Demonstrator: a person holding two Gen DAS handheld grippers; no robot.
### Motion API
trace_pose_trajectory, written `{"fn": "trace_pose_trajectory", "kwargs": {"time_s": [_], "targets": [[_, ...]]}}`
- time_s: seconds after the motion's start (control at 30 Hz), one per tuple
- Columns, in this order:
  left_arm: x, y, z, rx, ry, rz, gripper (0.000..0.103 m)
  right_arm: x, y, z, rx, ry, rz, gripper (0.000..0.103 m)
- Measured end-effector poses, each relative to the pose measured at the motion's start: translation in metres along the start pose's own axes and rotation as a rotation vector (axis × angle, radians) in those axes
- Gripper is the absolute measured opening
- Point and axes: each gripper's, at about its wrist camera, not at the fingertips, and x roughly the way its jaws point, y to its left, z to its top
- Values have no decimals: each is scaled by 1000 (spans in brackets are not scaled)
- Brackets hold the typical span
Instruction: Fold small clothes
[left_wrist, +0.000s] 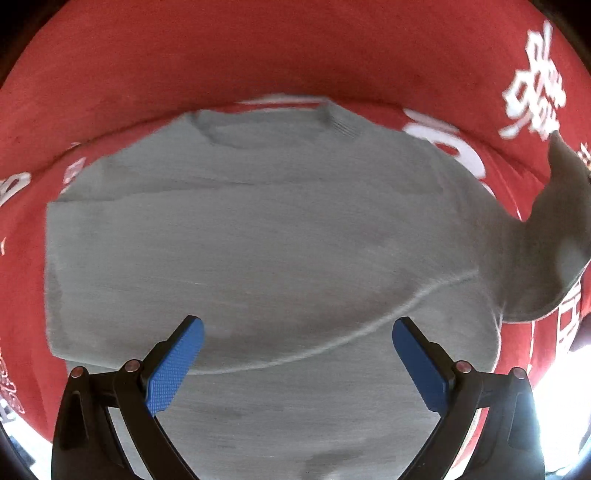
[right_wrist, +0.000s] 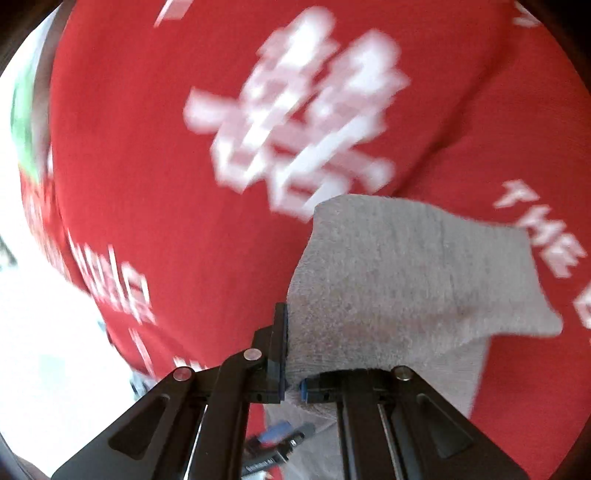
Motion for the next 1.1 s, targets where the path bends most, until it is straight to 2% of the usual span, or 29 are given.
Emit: {"fn": "trace_pose_trajectory", "kwargs": {"time_s": [0.13, 0.2, 0.33, 0.47, 0.53, 0.6, 0.73, 0.77, 0.93, 0.97, 1.0, 1.03, 1.1], "targets": [[-8, 23, 4, -50, -32, 37, 102, 71, 31, -37, -87, 155, -41, 6], [-13, 34, 9, -65, -41, 50, 102, 103, 35, -59, -117, 226, -74, 6], [-23, 63, -3, -81, -35, 69, 102, 152, 31, -102, -156, 354, -188, 9], [-16, 73, -3, -85, -29, 70, 102, 173, 10, -126, -98, 405, -270, 9], [-22, 84, -10, -87, -23, 68, 102, 171, 3, -127, -42, 399, -260, 9], [-23, 86, -12, -85, -21, 67, 102, 165, -6, -128, 34, 383, -235, 15], [-29, 93, -19, -80, -22, 61, 102, 146, -3, -122, 67, 325, -205, 54], [-28, 93, -19, -83, -25, 59, 102, 139, -4, -118, 66, 303, -207, 56], [-35, 111, -27, -121, -31, 39, 102, 105, -16, -98, 174, 150, -215, 56], [-37, 114, -29, -128, -34, 36, 102, 103, -21, -94, 211, 121, -216, 51], [-39, 118, -30, -133, -37, 33, 102, 102, -23, -92, 227, 105, -214, 41], [-44, 123, -33, -137, -44, 30, 102, 102, -22, -89, 232, 97, -221, 10], [-50, 131, -37, -137, -53, 26, 102, 108, -8, -83, 176, 92, -236, 6]]}}
